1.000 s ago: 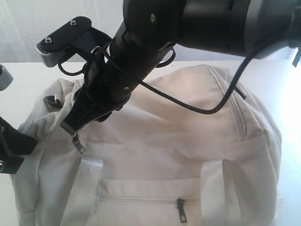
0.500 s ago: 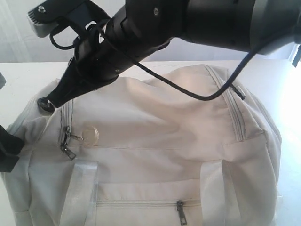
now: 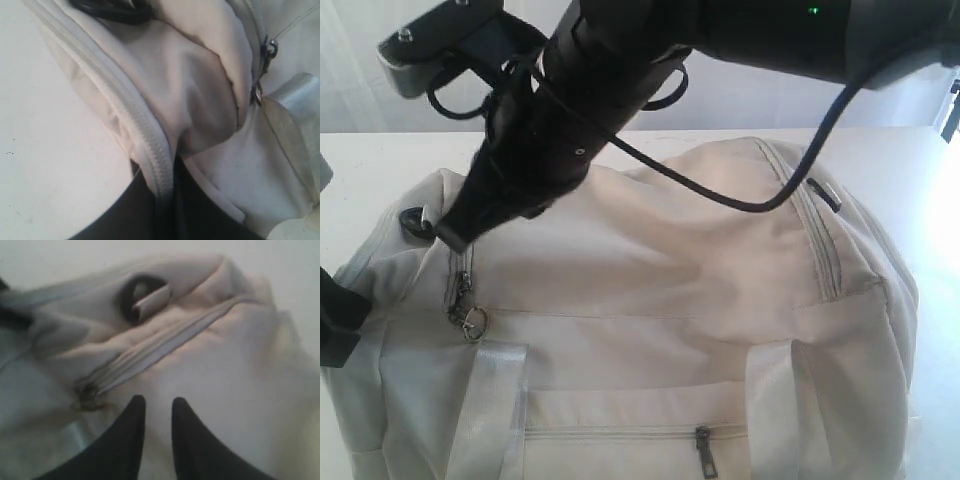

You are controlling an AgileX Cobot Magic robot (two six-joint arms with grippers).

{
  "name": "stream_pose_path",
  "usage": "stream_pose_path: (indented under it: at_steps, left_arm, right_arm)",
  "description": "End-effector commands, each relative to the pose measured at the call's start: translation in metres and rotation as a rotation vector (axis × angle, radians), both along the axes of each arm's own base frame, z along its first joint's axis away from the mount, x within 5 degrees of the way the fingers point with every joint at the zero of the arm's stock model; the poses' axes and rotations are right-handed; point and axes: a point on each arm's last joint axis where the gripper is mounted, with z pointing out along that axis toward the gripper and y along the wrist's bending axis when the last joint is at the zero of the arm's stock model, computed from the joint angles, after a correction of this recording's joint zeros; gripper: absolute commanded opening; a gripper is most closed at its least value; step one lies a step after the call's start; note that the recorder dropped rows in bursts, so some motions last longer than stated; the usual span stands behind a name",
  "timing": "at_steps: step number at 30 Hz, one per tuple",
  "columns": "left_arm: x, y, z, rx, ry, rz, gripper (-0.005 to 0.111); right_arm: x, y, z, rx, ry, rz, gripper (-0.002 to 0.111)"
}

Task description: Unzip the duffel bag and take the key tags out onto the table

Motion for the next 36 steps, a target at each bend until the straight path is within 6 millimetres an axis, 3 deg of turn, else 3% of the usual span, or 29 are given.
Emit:
stream_pose_path:
  at_steps: [1, 6, 11, 16, 27, 32, 36]
  left_arm:
    - [-0.005, 0.000, -0.003, -0.002, 0.045, -0.005, 0.000]
    - [-0.005, -0.001, -0.003, -0.006, 0.044, -0.004, 0.000]
    - [-0.005, -0.001, -0.003, -0.006, 0.044, -0.004, 0.000]
    - [-0.005, -0.001, -0.002, -0.009, 0.043, -0.003, 0.000]
    - [-0.005, -0.001, -0.002, -0.013, 0.044, -0.002, 0.000]
    - [-0.005, -0.001, -0.002, -0.013, 0.044, -0.002, 0.000]
    - [-0.005, -0.001, -0.002, -0.017, 0.045, -0.002, 0.000]
  right_arm:
    - [-0.015, -0.006, -0.022, -0.093, 0.129, 0.140, 0.038]
    - [-0.027, 0.001, -0.043, -0.011, 0.187, 0.246, 0.043]
    - [-0.022, 0.001, -0.056, 0.022, 0.120, 0.209, 0.045]
    - [-0.015, 0.004, -0.073, 0.021, 0.062, 0.195, 0.059]
    - [-0.017, 0.029, -0.101, 0.013, 0.040, 0.218, 0.059]
    - [-0.014, 0.030, -0.103, 0.028, 0.026, 0.195, 0.052]
    - [-0.012, 0.031, -0.102, 0.044, 0.018, 0.170, 0.034]
